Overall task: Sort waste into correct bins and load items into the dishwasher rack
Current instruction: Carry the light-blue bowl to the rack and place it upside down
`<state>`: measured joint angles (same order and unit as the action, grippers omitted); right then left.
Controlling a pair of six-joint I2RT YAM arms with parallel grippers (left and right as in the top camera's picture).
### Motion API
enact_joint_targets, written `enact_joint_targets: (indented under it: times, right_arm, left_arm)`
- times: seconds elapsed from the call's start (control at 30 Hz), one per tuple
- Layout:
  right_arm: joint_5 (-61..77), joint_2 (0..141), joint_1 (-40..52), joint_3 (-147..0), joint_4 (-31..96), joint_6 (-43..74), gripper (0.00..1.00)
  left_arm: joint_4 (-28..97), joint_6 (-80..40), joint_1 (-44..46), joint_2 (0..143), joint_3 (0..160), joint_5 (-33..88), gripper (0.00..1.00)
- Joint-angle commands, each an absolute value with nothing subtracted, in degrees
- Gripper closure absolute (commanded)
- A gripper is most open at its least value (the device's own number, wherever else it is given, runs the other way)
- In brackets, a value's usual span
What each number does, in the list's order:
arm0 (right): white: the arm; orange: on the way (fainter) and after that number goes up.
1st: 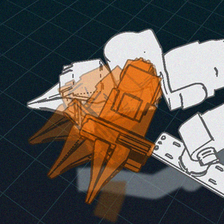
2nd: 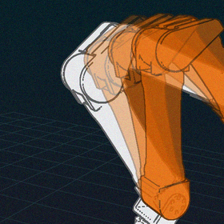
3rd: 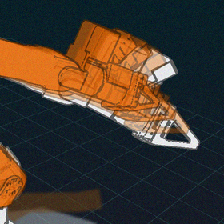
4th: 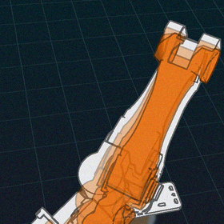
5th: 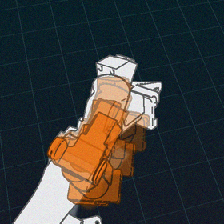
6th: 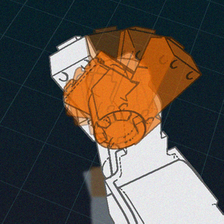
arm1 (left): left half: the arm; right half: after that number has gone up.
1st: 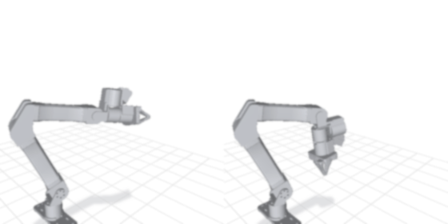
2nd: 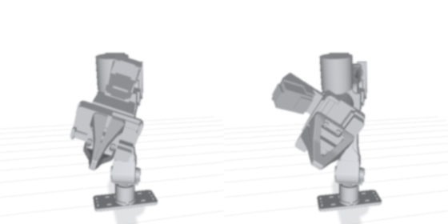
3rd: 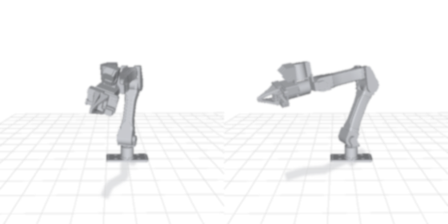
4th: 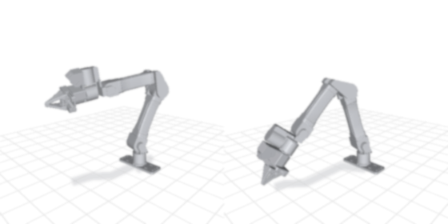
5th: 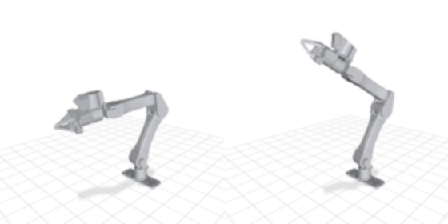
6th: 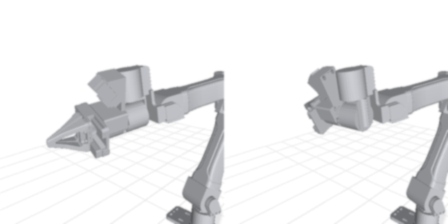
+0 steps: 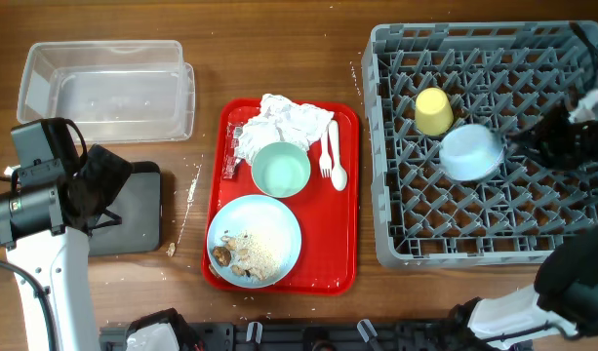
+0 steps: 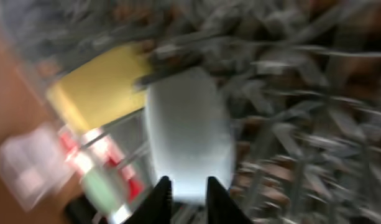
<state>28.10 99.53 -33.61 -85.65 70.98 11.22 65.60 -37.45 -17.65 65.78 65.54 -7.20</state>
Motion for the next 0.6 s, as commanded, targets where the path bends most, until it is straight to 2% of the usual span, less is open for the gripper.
enact_joint_targets:
  times: [0.0,0.13,0.3,0.37,0.4,0.47,0.5,0.57]
  right_arm:
    - [15.5,93.0,-33.7,-85.6,70.3,21.6,0.71]
    - [15.9,90.0,-30.7,-85.6,70.7,20.0,0.75]
    - [16.5,90.7,-20.4,-84.9,68.3,18.3,0.75]
    - [20.2,91.2,-15.6,-83.8,63.2,17.6,0.83]
    - [22.9,91.3,-13.5,-83.8,61.0,15.6,0.83]
    - [25.5,91.4,-9.9,-83.8,56.5,13.8,0.76]
    - [25.1,91.4,-7.8,-83.8,53.8,13.9,0.67]
    - [20.3,91.5,-2.9,-83.8,48.9,15.6,0.40]
  left_arm:
    - [65.6,-38.2,-18.0,65.8,66.1,-7.1,0.00]
    - [65.6,-38.2,-18.0,65.8,66.1,-7.1,0.00]
    - [65.6,-38.2,-18.0,65.8,66.1,-7.1,0.00]
    - [65.6,-38.2,-18.0,65.8,66.1,-7.1,0.00]
    - [65.6,-38.2,-18.0,65.8,66.1,-7.1,0.00]
    - [65.6,-38.2,-18.0,65.8,66.1,-7.1,0.00]
    - [65.6,-38.2,-18.0,65.8,66.1,-7.1,0.00]
    - [65.6,-38.2,-18.0,65.8,66.1,-7.1,0.00]
